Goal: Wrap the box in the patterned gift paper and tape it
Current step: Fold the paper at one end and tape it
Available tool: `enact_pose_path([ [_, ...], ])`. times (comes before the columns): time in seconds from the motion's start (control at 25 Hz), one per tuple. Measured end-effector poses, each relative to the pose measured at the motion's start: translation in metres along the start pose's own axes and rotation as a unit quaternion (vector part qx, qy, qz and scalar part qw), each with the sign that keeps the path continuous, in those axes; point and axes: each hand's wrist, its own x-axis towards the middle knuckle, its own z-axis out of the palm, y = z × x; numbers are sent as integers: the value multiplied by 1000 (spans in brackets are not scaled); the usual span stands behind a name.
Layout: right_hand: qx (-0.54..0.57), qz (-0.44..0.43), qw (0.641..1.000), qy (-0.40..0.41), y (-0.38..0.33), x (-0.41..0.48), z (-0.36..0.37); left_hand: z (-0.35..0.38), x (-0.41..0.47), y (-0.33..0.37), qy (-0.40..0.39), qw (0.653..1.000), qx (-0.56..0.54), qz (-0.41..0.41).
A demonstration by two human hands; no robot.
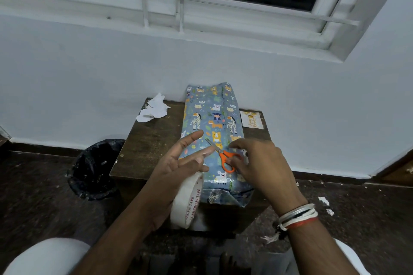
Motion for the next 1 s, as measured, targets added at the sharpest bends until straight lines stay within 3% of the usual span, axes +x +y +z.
enact_pose_path([
  [0.24, -74, 8, 992, -97, -13, 7, 2, -11, 2, 0, -30, 999, -11, 8],
  [0.4, -32, 17, 998, -54, -11, 0, -2, -15, 2, 0, -34, 999, -31, 3],
  [0.48, 57, 57, 996, -32, -5, -5, -9, -19, 3, 1, -35, 999, -25, 1],
  [0.56, 218, 85, 970, -63, 1, -8, -14, -22, 3, 1, -36, 999, -15, 1],
  [0.68, 404, 47, 891, -202, 4, -14, -23, -22, 3, 1, -38, 999, 5, 4],
  [0.84, 416, -48, 828, -374, 7, -19, -31, -22, 3, 1, -49, 999, 24, -3],
  [1.0, 391, -61, 812, -429, 4, -18, -34, -23, 5, -2, -60, 998, 35, -9],
])
